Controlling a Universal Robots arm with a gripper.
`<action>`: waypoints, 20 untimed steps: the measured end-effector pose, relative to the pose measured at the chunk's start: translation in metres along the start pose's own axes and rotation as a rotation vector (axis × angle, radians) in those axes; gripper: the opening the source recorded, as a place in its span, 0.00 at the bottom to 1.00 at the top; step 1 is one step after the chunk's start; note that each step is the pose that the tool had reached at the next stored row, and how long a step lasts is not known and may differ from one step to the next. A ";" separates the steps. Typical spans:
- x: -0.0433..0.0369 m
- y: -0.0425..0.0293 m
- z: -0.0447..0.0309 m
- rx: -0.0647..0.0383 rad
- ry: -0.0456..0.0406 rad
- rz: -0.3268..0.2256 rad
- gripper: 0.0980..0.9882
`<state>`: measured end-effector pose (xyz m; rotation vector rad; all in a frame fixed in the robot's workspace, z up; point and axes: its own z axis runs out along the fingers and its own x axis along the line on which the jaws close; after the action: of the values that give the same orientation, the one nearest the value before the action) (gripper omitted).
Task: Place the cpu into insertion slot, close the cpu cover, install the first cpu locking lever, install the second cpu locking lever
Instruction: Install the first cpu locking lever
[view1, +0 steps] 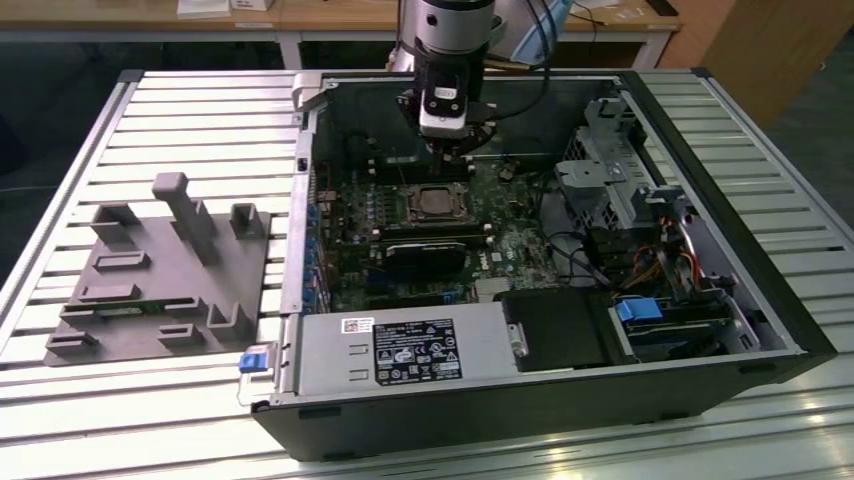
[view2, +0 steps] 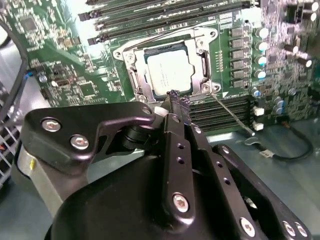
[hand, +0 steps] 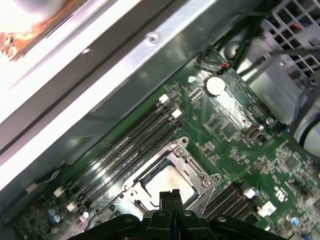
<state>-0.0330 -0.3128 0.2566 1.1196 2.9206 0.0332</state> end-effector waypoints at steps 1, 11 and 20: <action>0.0000 0.0000 0.0000 0.000 0.0003 -0.015 0.01; 0.0000 0.0000 0.0000 -0.001 0.0036 -0.146 0.01; 0.0000 0.0000 0.0000 -0.001 0.0064 -0.261 0.01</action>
<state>-0.0330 -0.3128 0.2565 0.7313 3.0441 0.0357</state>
